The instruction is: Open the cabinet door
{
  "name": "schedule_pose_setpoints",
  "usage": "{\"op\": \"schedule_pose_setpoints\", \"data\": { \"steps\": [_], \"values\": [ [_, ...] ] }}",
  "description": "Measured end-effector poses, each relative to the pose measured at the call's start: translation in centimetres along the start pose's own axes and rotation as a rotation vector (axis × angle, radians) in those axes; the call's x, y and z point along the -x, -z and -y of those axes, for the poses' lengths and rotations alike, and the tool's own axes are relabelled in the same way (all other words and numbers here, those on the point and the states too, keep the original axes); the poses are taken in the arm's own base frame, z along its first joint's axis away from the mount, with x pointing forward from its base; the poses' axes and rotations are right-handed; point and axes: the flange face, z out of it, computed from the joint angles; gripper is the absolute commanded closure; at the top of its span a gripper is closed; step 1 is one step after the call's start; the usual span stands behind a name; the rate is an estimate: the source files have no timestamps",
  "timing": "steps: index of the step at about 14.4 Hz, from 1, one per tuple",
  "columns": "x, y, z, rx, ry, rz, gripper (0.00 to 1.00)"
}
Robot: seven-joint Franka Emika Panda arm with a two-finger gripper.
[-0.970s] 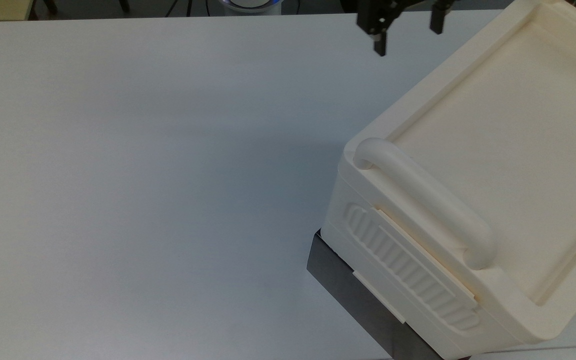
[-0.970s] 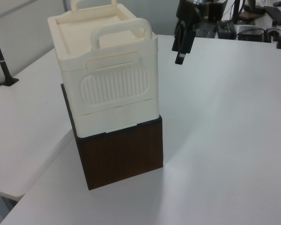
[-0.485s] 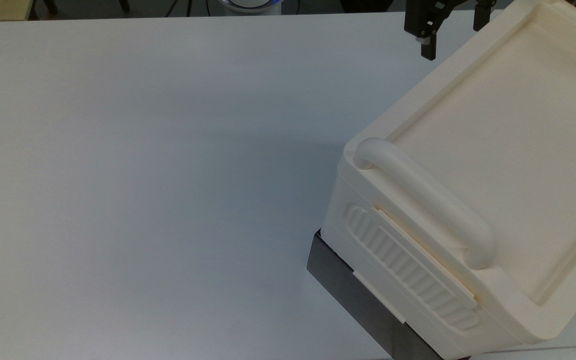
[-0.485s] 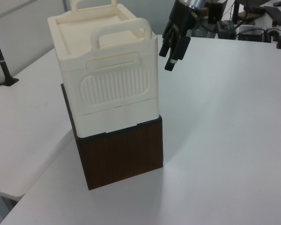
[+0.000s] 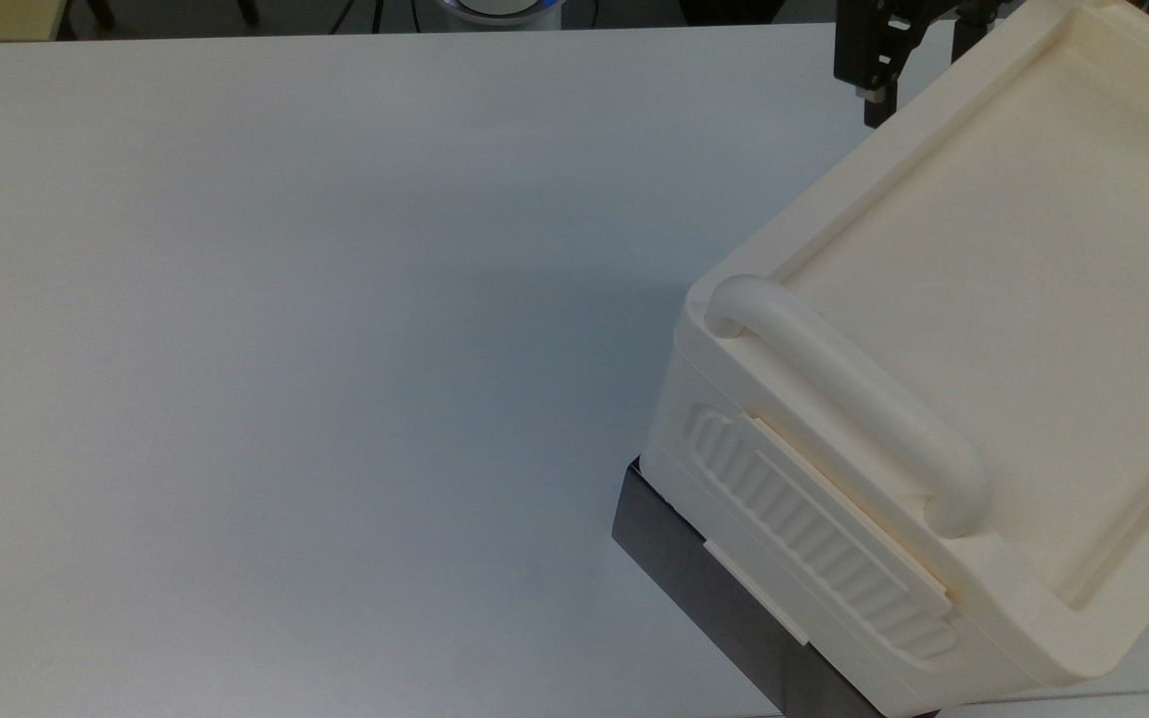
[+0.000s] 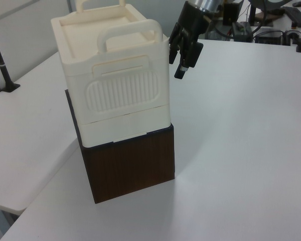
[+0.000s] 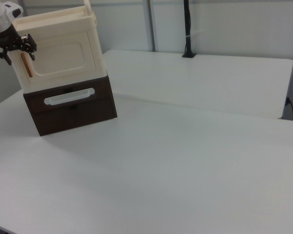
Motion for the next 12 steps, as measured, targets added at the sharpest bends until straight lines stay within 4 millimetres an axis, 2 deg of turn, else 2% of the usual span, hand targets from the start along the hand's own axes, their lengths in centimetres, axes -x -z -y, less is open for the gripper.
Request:
{"op": "schedule_pose_setpoints", "data": {
  "steps": [3,6,8,9,12],
  "values": [
    [-0.07,-0.43,-0.07,-0.001,0.018,0.004,0.36],
    [-0.14,-0.68,-0.28,-0.001,0.048,0.006,0.70],
    [-0.15,-0.78,-0.34,-0.001,0.064,0.007,0.77],
    [-0.15,-0.80,-0.33,-0.004,0.063,0.007,0.84],
    [-0.14,-0.79,-0.49,-0.023,0.049,0.003,0.89]
  ]
}}
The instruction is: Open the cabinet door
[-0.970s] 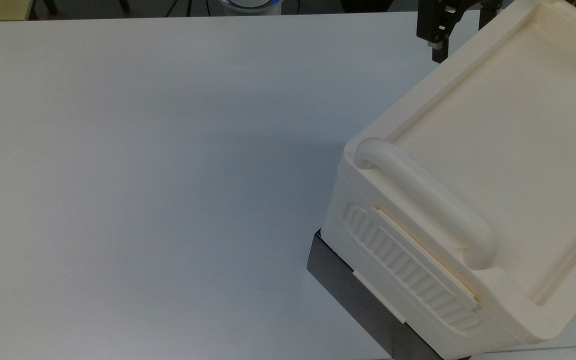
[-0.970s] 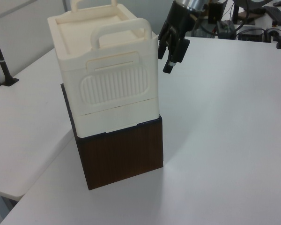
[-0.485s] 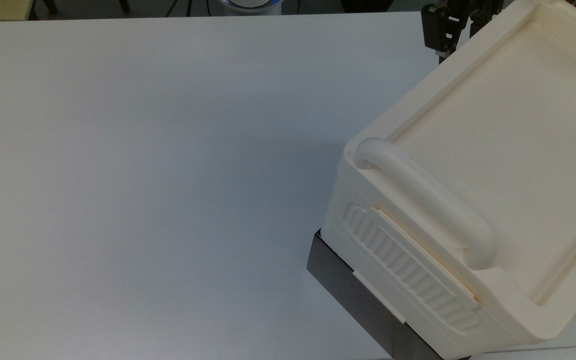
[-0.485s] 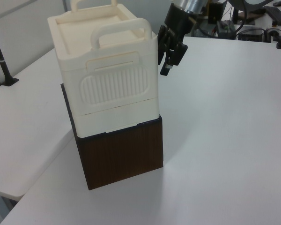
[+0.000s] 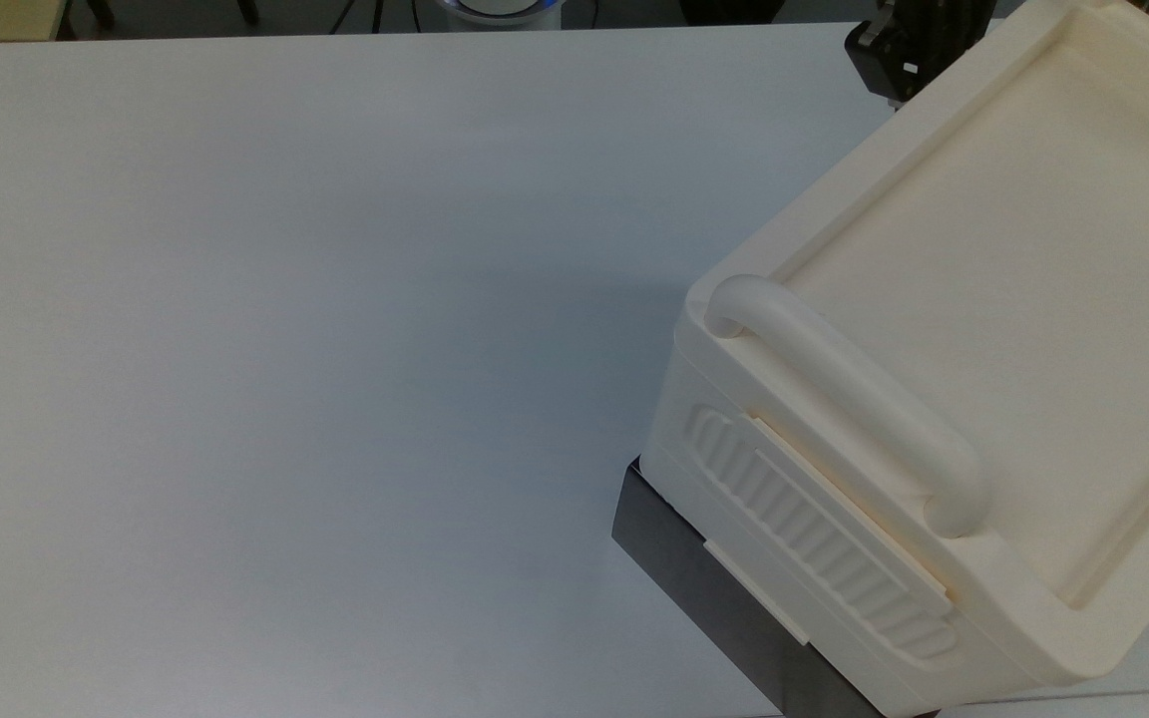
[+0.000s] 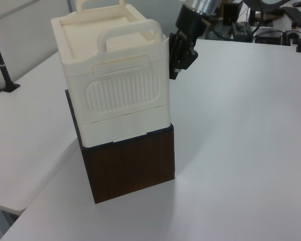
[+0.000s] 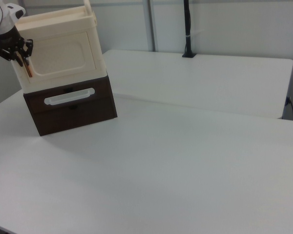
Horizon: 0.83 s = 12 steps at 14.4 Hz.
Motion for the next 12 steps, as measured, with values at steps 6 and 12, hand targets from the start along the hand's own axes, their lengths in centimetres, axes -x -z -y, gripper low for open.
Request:
{"op": "schedule_pose_setpoints", "data": {
  "steps": [6,12],
  "values": [
    [0.07,0.03,-0.39,-0.004,-0.006,-0.002,0.90],
    [0.59,0.29,-0.66,-0.011,-0.012,0.040,0.82]
  ]
}}
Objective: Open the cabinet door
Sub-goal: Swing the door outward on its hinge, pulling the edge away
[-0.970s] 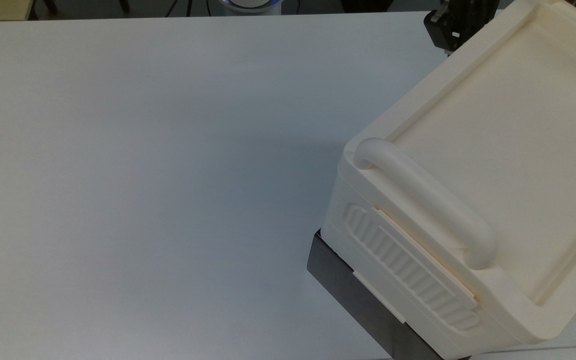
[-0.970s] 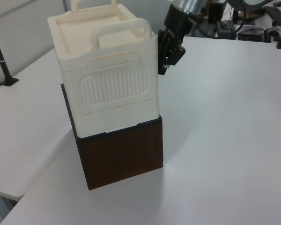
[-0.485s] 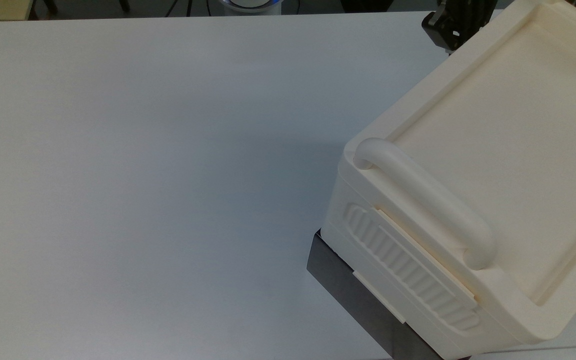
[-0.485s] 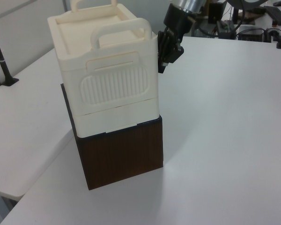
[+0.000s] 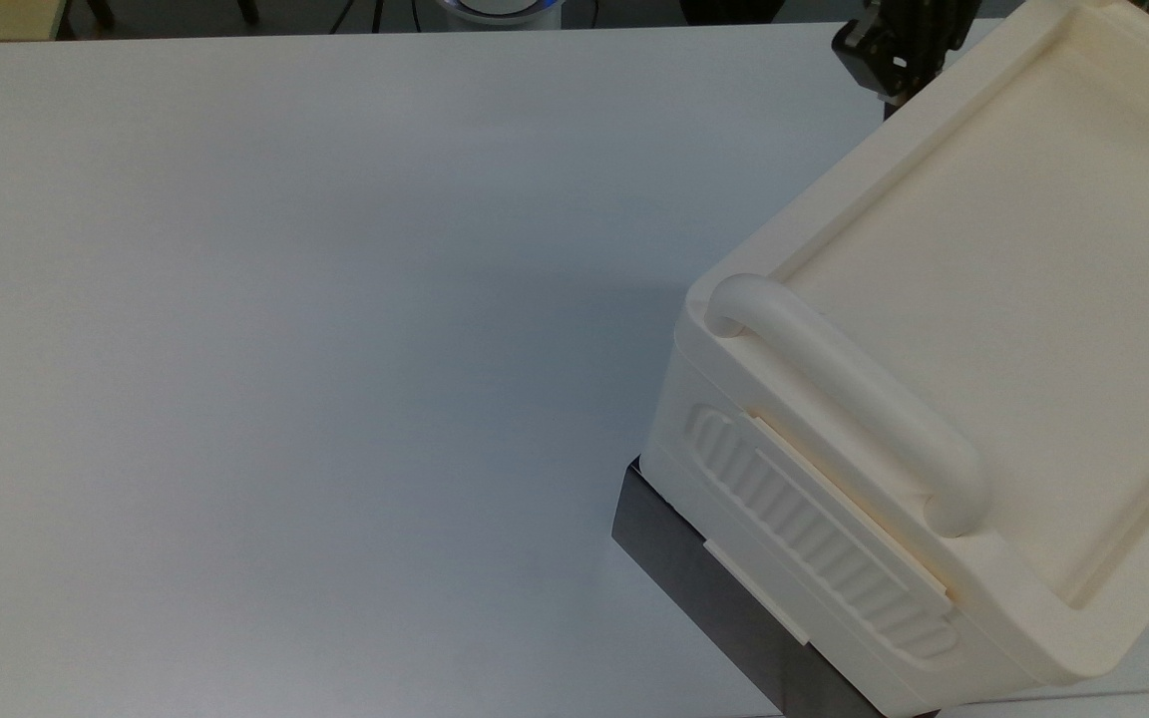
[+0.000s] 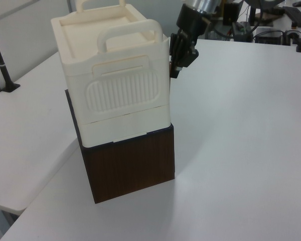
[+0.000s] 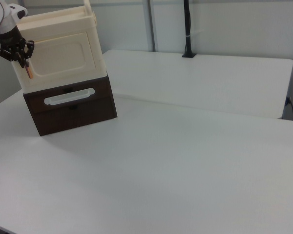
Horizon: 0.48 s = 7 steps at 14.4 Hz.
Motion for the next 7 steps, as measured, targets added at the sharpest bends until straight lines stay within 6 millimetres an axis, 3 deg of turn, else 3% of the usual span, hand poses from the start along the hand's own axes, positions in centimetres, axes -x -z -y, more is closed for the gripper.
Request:
{"op": "schedule_pose_setpoints", "data": {
  "steps": [1,3,4,6,7],
  "values": [
    [0.4,0.4,-0.2,-0.004,-0.005,0.028,0.64],
    [1.8,1.3,-1.3,-0.012,-0.025,0.099,0.38],
    [2.6,1.7,-2.1,-0.017,-0.041,0.137,0.18],
    [4.1,2.6,-3.8,-0.019,-0.074,0.192,0.00],
    [4.9,3.2,-4.8,-0.018,-0.093,0.212,0.00]
  ]
}}
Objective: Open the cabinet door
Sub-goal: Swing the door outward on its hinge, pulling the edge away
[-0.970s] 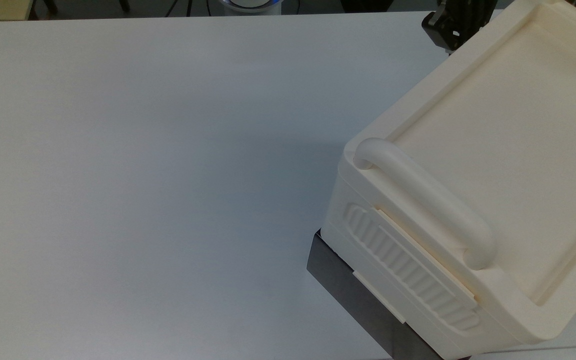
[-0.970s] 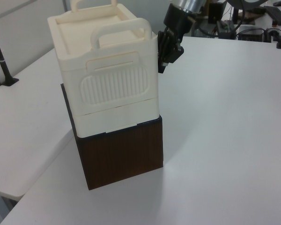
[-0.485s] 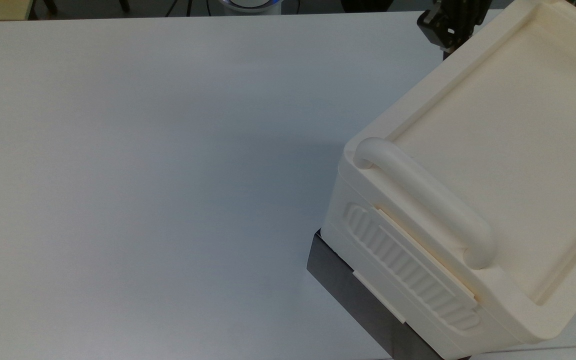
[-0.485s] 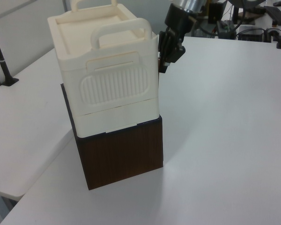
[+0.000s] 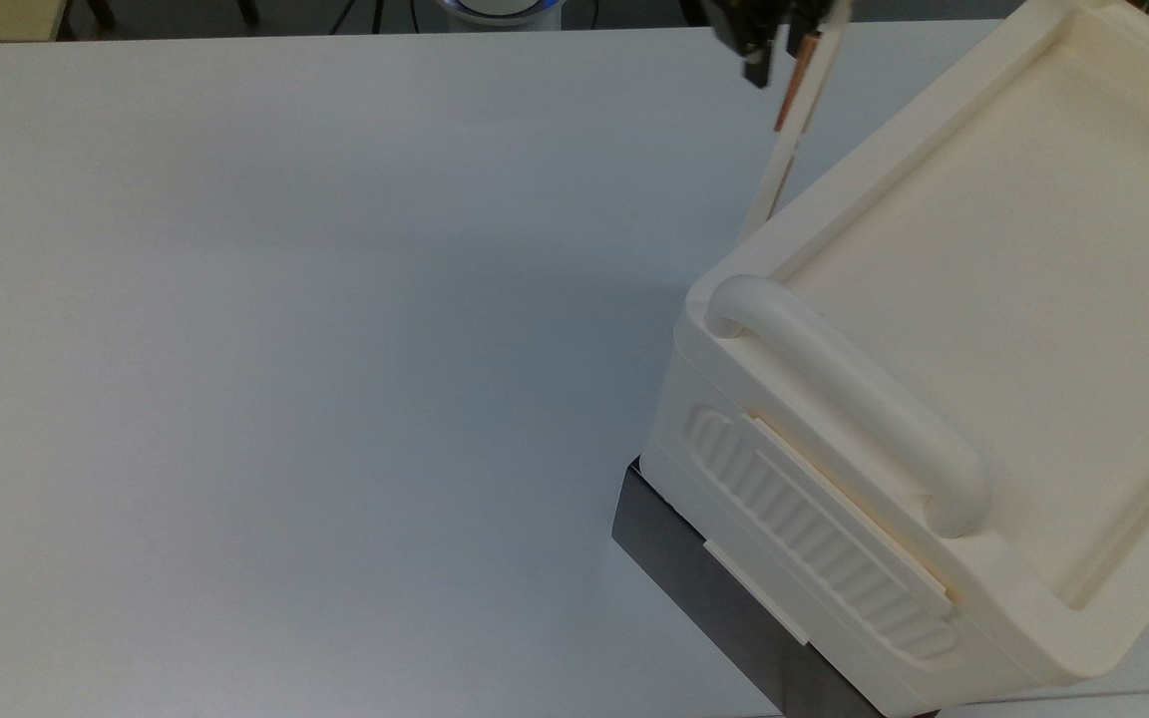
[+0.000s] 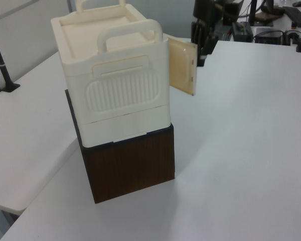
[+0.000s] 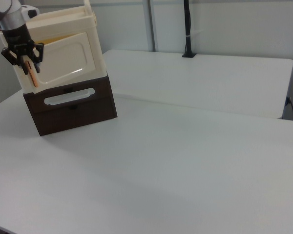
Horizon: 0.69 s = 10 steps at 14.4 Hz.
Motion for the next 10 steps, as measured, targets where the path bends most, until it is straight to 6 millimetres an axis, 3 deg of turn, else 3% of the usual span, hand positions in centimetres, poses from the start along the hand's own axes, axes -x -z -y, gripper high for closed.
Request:
{"op": "schedule_pose_setpoints", "data": {
  "steps": [3,5,8,10],
  "values": [
    [2.6,2.4,-3.5,0.008,-0.063,0.027,0.00],
    [4.8,5.7,-5.7,0.028,-0.104,-0.002,0.00],
    [6.2,9.5,-5.9,0.005,-0.121,-0.065,0.00],
    [6.0,10.3,-4.7,-0.020,-0.105,-0.088,0.00]
  ]
}}
